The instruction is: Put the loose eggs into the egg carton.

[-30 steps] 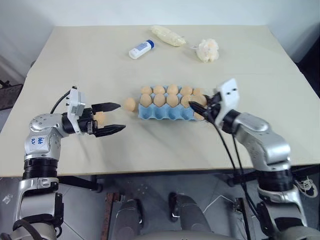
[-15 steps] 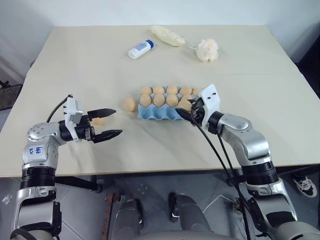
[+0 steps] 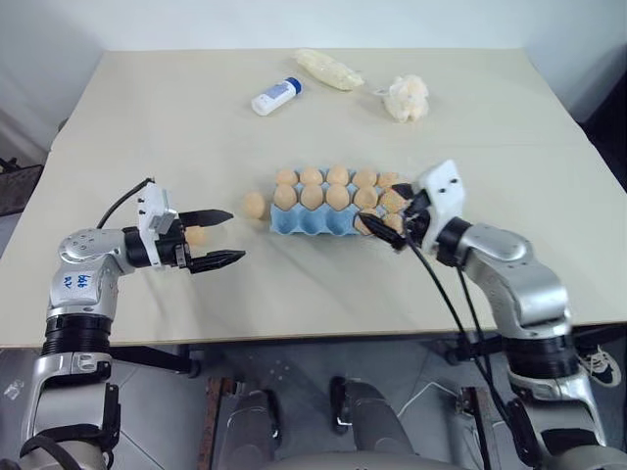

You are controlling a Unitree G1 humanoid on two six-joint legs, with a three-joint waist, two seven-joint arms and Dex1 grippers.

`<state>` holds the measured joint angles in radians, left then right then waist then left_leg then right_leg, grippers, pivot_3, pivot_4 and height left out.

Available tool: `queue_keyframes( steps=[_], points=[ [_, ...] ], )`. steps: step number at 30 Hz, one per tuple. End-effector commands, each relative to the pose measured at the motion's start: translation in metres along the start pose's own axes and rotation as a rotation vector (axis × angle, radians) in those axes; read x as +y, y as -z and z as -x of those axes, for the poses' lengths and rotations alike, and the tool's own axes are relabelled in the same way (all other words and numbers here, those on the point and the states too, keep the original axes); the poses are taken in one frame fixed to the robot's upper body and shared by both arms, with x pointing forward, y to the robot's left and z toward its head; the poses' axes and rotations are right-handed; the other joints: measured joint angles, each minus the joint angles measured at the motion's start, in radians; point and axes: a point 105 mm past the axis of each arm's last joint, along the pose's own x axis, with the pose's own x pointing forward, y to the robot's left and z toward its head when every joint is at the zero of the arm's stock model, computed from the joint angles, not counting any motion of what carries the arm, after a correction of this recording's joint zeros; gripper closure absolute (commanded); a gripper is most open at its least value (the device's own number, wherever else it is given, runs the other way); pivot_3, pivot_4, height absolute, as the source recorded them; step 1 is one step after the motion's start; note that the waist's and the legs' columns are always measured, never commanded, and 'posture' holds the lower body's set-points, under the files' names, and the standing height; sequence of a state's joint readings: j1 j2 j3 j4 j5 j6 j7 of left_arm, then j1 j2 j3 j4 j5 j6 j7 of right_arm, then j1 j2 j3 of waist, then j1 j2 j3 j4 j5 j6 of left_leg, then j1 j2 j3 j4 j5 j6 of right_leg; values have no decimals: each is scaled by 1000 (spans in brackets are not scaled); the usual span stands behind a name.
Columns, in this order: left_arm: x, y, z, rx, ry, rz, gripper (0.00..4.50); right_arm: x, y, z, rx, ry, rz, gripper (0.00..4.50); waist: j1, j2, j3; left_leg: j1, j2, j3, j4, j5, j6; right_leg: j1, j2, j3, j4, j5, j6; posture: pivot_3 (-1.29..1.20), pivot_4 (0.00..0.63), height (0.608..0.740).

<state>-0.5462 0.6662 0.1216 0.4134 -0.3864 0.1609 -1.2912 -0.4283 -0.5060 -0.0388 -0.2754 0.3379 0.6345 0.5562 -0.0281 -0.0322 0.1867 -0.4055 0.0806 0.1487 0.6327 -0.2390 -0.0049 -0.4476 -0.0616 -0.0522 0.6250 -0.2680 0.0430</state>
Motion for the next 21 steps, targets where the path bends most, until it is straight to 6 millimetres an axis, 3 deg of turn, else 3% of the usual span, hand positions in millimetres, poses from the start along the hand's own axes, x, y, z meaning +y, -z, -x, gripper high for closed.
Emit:
queue_keyframes(
  steps=[1,6,10,17,21],
  points=[
    [3,-7,-1,-6,6,-34,0,-6,-15,27,-58,16,22,20,0,0,0,0,0,0,0,0,0,0,0,0,0,0,0,0,150,740],
    [10,-10,-7,-22,10,-48,0,-18,9,87,29,47,-28,20,7,0,0,0,-2,-1,0,0,0,1,1,-1,-1,0,0,0,150,740],
    [15,-11,-11,-28,15,-56,0,-27,30,122,112,62,-27,20,5,0,0,0,-4,-1,0,0,0,2,2,-2,-3,0,1,0,150,740],
    [19,-14,-16,-32,28,-66,0,-35,50,159,162,82,-50,20,1,0,0,1,-2,0,2,1,1,3,4,0,-3,0,1,0,150,740],
    [21,-16,-17,-35,27,-71,0,-39,49,158,131,103,-38,20,-2,0,0,1,-2,1,2,1,1,3,4,1,-3,0,1,0,150,740]
  ],
)
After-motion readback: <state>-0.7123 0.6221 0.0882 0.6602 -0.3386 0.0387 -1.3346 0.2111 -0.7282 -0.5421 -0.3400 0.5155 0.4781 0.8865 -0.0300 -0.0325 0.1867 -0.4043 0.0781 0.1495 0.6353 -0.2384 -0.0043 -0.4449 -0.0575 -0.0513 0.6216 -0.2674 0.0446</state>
